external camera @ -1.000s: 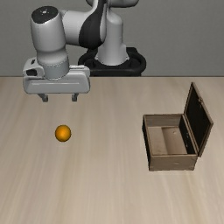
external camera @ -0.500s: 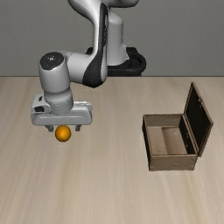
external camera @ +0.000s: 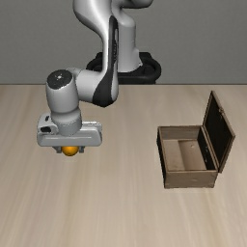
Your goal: Pick up the orange and put it in the box
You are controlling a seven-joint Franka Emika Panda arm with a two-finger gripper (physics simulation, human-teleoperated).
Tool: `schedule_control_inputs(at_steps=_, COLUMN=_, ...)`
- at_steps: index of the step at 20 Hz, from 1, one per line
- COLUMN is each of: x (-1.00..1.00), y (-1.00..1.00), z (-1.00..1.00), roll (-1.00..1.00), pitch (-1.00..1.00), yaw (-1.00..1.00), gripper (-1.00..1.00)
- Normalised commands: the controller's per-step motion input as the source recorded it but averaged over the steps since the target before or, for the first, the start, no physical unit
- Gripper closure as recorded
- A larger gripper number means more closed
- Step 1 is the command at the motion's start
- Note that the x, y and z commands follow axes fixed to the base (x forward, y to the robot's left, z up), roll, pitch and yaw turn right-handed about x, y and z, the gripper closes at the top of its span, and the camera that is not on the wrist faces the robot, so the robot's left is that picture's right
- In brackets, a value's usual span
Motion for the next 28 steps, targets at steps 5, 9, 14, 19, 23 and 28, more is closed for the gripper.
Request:
schedule_control_inputs(at_steps=5, x=0.0, y=0.0, z=0.2, roll=0.0, pitch=0.0, yaw=0.0, gripper=1.0)
schedule_control_inputs(at_steps=9, x=0.0, y=0.0, z=0.5, roll=0.0, pitch=0.0, yaw=0.0, gripper=1.0)
schedule_control_inputs(at_steps=14, x=0.0, y=0.0, z=1.0, roll=0.0, pitch=0.0, yaw=0.0, gripper=1.0)
schedule_control_inputs(at_steps=19, x=0.0, y=0.0, z=1.0, roll=0.0, pitch=0.0, yaw=0.0, gripper=1.0)
schedule_control_inputs(at_steps=23, x=0.0, y=0.0, z=1.0, roll=0.0, pitch=0.0, yaw=0.0, gripper=1.0)
schedule_control_inputs(at_steps=28, x=0.0, y=0.0, z=1.0, roll=0.0, pitch=0.0, yaw=0.0, gripper=1.0)
